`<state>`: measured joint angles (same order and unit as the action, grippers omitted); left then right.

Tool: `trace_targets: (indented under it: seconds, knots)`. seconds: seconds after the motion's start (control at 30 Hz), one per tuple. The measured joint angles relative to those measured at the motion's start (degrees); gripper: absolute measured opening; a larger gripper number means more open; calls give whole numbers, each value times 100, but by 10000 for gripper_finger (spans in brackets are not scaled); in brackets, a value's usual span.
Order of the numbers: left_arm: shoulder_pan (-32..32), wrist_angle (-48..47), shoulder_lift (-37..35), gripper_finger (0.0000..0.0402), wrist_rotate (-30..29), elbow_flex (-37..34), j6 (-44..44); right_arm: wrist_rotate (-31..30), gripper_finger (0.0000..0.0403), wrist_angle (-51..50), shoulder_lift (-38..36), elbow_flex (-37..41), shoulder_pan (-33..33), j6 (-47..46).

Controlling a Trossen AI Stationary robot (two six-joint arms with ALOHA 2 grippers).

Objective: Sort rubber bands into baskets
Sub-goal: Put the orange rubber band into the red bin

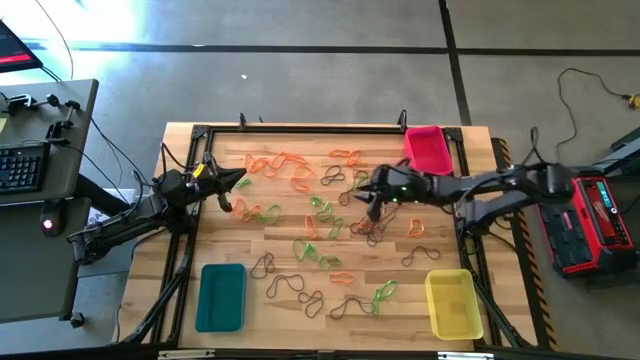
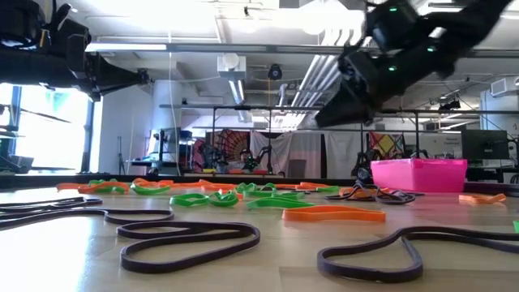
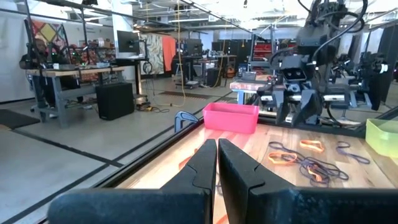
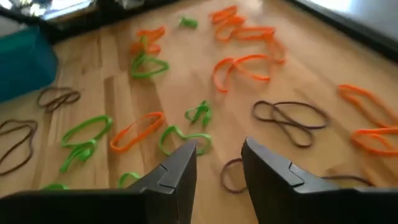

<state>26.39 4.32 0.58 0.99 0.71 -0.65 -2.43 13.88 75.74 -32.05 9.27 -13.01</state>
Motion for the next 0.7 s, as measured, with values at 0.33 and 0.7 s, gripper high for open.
trace_targets:
  seconds: [0.33,0.7]
  knots:
    - [-118,33,2,10,331,0,-9,1301,119,-1183,1084,-1206,-207,622]
    - [-149,36,2,10,337,0,61,1216,119,-2686,1520,-2049,-1405,217]
